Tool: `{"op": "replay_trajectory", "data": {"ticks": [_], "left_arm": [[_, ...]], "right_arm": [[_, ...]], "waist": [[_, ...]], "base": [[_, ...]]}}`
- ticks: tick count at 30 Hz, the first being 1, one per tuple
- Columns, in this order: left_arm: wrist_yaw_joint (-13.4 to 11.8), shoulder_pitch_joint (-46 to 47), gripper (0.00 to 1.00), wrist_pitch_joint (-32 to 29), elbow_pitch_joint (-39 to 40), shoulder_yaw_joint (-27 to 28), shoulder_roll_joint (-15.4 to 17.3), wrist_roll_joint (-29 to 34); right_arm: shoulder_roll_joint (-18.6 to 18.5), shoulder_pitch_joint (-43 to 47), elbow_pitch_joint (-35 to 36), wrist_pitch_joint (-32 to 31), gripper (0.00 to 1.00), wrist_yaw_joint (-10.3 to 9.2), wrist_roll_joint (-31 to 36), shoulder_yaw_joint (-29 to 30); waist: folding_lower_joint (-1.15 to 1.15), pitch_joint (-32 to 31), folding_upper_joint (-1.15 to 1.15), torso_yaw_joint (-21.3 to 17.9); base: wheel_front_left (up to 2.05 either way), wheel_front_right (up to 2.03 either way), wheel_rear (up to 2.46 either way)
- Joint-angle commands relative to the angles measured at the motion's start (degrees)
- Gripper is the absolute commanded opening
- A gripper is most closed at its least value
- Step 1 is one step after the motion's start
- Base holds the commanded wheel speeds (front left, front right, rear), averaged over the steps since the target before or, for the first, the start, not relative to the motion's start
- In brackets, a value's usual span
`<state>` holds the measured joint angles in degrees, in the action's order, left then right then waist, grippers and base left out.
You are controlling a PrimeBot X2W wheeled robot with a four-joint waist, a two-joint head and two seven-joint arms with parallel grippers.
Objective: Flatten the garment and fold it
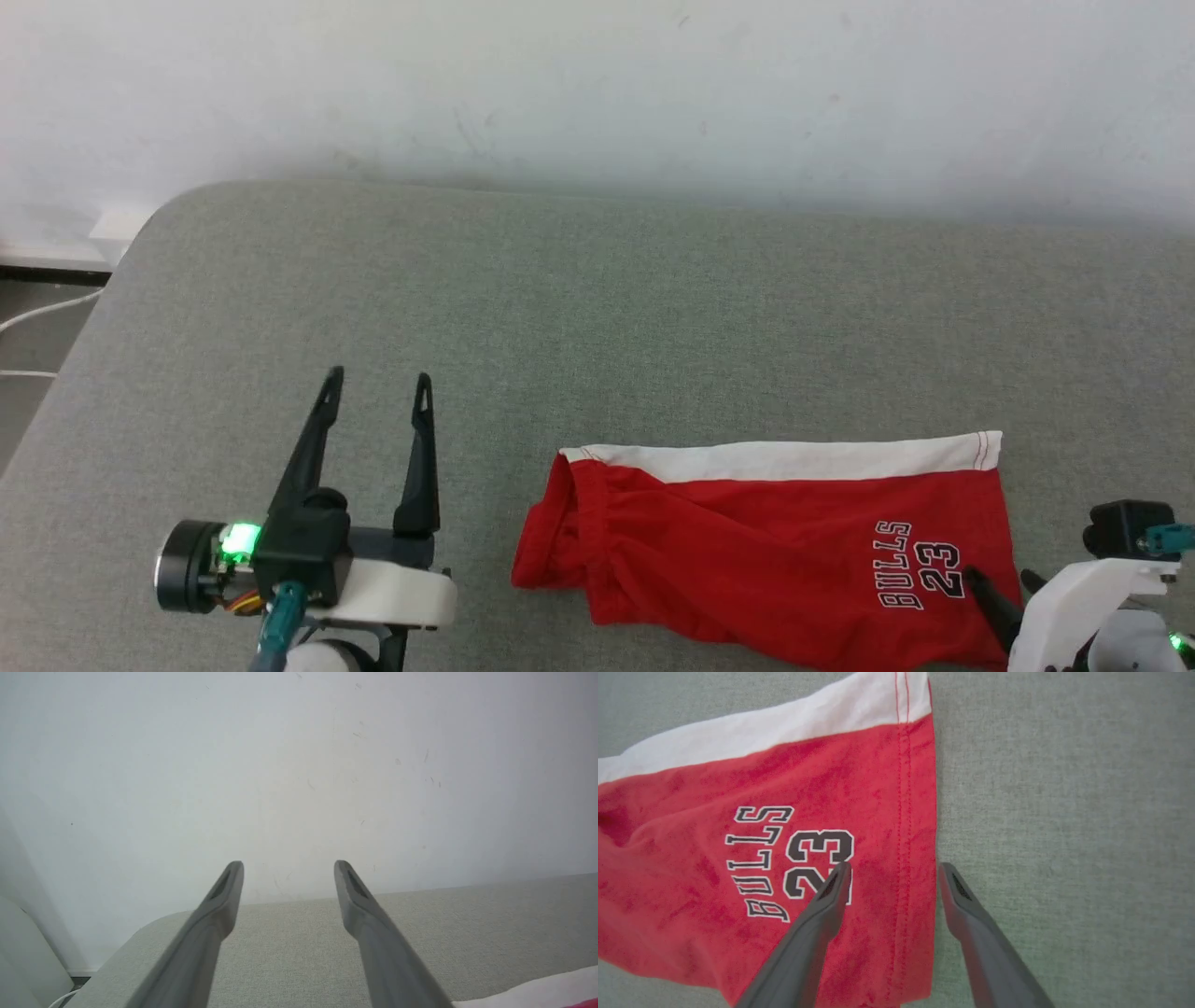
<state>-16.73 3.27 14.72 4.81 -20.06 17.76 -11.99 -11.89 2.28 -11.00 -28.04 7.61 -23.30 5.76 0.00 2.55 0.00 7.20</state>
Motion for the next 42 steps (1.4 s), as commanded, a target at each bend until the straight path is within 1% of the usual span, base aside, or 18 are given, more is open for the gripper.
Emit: {"op": "replay_trajectory", "data": {"ticks": [1, 4, 6, 11, 17, 18, 19, 23, 29, 33, 37, 42], "left_arm": [[-0.3, -0.9, 1.00, 0.3, 0.5, 0.5, -0.4, 1.1], [-0.6, -2.6, 1.00, 0.3, 1.9, 1.7, -1.2, 5.7], [-0.6, -3.5, 1.00, 0.3, 2.3, 2.1, -1.8, 7.2], [0.2, -4.1, 1.00, 0.3, 2.7, 3.0, -3.0, 8.6], [1.3, -3.3, 1.00, 0.3, 3.0, 3.8, -4.2, 9.5], [1.4, -3.2, 1.00, 0.3, 3.0, 4.0, -4.4, 9.6], [1.6, -3.0, 1.00, 0.3, 2.9, 4.1, -4.6, 9.6], [2.2, -2.8, 1.00, 0.3, 2.7, 4.5, -5.2, 9.9], [3.2, -3.1, 1.00, 0.3, 1.8, 5.7, -5.7, 9.7], [3.9, -3.3, 1.00, 0.3, 1.7, 5.9, -6.1, 9.9], [4.5, -3.5, 1.00, 0.3, 1.6, 6.2, -6.5, 10.1], [5.1, -3.9, 1.00, 0.3, 1.3, 6.7, -6.8, 10.1]], "right_arm": [[0.4, -0.9, -0.5, -0.2, 1.00, -0.12, 0.2, 0.2], [1.0, -1.8, -3.1, -1.1, 1.00, -0.12, 1.3, 0.6], [1.5, -2.3, -4.6, -1.6, 1.00, -0.12, 1.5, 0.4], [2.3, -3.0, -7.6, -2.8, 1.00, -0.12, 0.8, -0.9], [3.0, -3.5, -9.7, -4.6, 1.00, -0.12, -1.8, -4.9], [3.0, -3.5, -9.9, -5.0, 0.28, -0.12, -2.4, -5.7], [2.8, -3.5, -9.9, -5.0, 0.00, -0.12, -2.9, -6.6], [1.9, -3.9, -9.4, -2.9, 0.00, -0.12, -4.5, -8.0], [-0.8, -5.0, -8.6, 1.8, 0.00, -0.12, -3.4, -5.7], [-2.3, -5.5, -8.3, 3.8, 0.00, -0.12, -3.1, -2.0], [-3.7, -6.0, -9.2, 5.0, 0.00, -0.12, -1.5, 3.6], [-3.9, -7.0, -10.8, 5.1, 0.00, -0.12, 1.8, 10.3]], "waist": [[0.00, 0.3, 0.00, 0.2], [0.00, 0.9, 0.00, 0.7], [0.00, 1.3, 0.00, 1.0], [0.00, 2.8, 0.00, 2.1], [0.00, 4.7, 0.00, 3.1], [0.00, 4.9, 0.00, 3.2], [0.00, 5.0, 0.00, 3.3], [0.00, 5.3, 0.00, 3.4], [0.00, 4.2, 0.00, 2.4], [0.00, 3.6, 0.00, 1.7], [0.00, 3.1, 0.00, 1.2], [0.00, 2.5, 0.00, 0.7]], "base": [[0.00, 0.00, 0.00], [0.00, 0.00, 0.00], [0.00, 0.00, 0.00], [0.00, 0.00, 0.00], [0.00, 0.00, 0.00], [0.00, 0.00, 0.00], [0.00, 0.00, 0.00], [0.00, 0.00, 0.00], [0.00, 0.00, 0.00], [0.00, 0.00, 0.00], [0.00, 0.00, 0.00], [0.00, 0.00, 0.00]]}}
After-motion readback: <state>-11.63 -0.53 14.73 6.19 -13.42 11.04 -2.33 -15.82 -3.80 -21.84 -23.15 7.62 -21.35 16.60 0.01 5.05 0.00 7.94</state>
